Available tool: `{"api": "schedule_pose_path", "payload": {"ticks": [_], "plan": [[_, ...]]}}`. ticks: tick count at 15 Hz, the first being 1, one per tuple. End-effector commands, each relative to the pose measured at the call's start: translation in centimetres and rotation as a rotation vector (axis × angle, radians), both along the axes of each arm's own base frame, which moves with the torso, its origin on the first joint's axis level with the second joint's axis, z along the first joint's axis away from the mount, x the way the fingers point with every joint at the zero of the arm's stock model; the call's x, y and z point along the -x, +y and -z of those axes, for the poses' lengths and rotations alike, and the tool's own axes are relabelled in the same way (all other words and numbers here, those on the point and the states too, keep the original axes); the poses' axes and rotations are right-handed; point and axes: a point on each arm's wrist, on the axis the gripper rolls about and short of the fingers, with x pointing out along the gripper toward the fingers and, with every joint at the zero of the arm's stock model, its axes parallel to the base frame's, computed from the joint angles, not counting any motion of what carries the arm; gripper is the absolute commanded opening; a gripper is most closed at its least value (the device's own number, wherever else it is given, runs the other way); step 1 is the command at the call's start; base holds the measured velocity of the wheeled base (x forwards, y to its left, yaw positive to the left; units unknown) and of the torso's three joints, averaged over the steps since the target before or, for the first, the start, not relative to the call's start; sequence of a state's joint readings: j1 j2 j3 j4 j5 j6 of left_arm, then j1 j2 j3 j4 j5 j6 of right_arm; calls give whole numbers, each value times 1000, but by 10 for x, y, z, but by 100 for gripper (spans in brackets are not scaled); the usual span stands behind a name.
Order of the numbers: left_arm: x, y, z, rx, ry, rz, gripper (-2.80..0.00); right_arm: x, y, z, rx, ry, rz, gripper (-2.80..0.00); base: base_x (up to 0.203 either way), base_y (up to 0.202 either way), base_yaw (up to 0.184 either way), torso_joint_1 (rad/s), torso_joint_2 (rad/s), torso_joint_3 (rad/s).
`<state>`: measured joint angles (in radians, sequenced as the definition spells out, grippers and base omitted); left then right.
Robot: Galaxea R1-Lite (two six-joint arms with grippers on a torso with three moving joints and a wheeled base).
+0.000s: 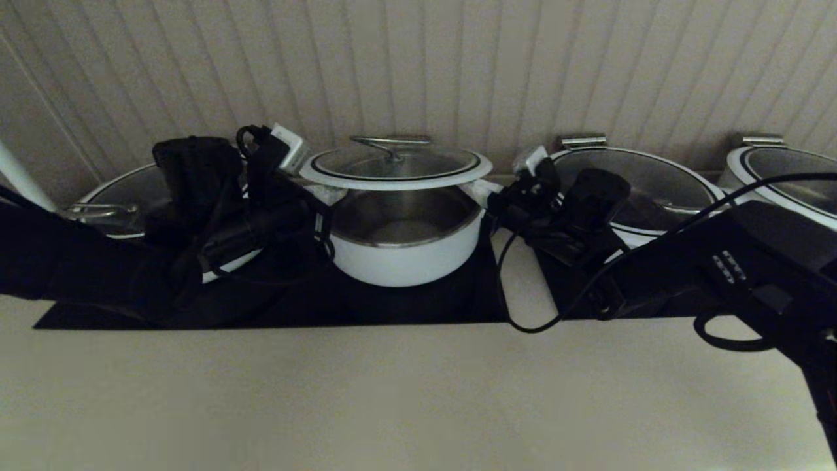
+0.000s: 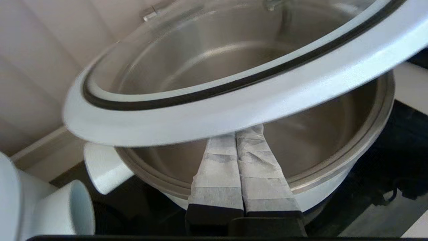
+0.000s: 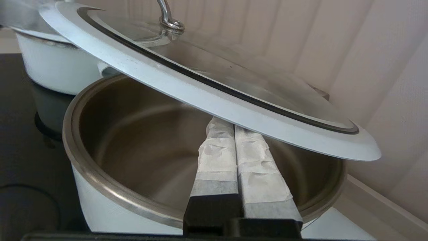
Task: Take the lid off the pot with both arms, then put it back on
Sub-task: Open the pot lid completely
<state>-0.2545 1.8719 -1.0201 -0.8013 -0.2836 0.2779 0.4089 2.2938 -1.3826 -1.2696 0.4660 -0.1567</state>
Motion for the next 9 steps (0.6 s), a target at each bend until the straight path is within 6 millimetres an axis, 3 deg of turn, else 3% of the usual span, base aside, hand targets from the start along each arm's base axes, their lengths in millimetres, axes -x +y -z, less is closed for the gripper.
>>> {"api": "schedule_pose_path", "payload": {"ticks": [1, 9], "plan": [[-2, -1, 5, -4, 12, 2, -280, 1, 0, -1, -2, -10, -2, -280, 0, 0, 0, 0, 0, 0], [-4, -6, 6, -7, 10, 14, -280, 2, 1, -3, -5, -18, -6, -280, 0, 0, 0, 0, 0, 0]]}}
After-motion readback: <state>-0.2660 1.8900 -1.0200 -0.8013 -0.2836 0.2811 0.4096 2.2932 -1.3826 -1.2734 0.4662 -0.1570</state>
